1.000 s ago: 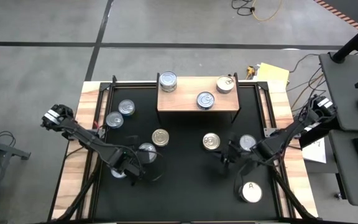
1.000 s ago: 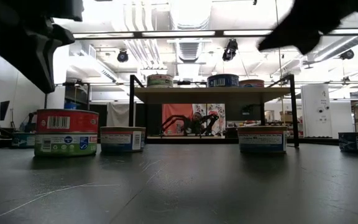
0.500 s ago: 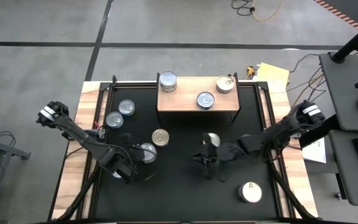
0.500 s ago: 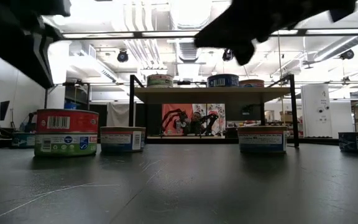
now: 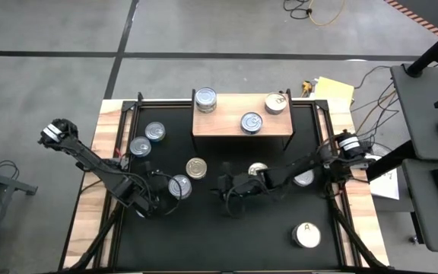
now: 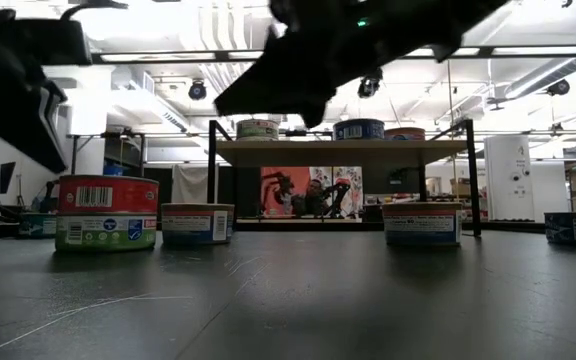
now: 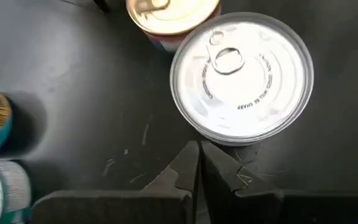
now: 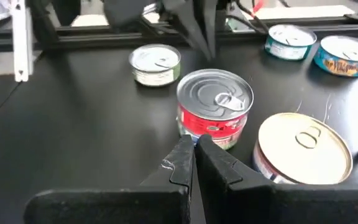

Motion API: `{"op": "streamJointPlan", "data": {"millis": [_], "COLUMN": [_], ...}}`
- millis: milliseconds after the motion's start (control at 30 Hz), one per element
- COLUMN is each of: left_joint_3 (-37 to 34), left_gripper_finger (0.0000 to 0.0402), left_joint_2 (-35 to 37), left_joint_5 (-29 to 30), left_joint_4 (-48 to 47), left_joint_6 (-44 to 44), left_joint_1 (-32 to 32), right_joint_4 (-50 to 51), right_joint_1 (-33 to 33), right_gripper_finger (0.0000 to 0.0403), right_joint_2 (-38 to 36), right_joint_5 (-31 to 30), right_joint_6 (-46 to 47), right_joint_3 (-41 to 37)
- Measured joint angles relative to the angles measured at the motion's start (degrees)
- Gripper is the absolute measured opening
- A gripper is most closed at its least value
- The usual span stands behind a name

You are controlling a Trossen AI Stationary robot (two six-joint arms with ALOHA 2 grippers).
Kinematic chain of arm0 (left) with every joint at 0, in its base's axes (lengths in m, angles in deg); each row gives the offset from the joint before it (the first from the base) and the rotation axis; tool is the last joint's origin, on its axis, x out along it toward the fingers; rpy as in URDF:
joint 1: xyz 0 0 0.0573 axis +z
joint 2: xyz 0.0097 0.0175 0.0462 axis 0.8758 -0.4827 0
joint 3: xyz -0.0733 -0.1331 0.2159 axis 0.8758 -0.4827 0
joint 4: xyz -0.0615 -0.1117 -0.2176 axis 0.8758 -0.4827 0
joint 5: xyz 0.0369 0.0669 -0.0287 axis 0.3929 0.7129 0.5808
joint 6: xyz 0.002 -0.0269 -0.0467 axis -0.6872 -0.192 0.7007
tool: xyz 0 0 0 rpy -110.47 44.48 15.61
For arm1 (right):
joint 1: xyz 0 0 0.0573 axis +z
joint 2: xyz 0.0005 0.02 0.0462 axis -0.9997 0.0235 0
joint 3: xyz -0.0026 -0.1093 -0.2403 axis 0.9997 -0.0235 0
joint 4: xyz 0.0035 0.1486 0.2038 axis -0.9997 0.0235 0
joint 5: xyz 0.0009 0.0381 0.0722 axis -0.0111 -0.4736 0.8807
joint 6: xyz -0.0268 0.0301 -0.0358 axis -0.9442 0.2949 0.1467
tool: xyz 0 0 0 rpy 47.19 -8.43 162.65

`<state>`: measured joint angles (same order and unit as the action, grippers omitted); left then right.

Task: Stack canned seafood by type on shelf
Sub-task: Put the red tuna can on the shelf

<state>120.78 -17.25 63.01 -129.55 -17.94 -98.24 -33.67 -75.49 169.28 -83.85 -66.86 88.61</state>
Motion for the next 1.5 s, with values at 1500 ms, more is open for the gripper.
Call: {"op": "streamJointPlan", "data": {"millis": [1500], "left_joint_3": [0.74], "left_gripper_finger": [0.0], "left_joint_2": [-4.57], "left_joint_5": [5.19], "left_joint_4": [13.08], "left_joint_6": [-5.96], "left_joint_1": [0.0], "right_joint_4": [10.33], "right_joint_1": [-3.43], "right_gripper_finger": [0.0009], "right_joint_2": [16.44], "right_joint_5": [-0.48], "right_joint_6": [-0.9], "right_joint_3": [16.02]}}
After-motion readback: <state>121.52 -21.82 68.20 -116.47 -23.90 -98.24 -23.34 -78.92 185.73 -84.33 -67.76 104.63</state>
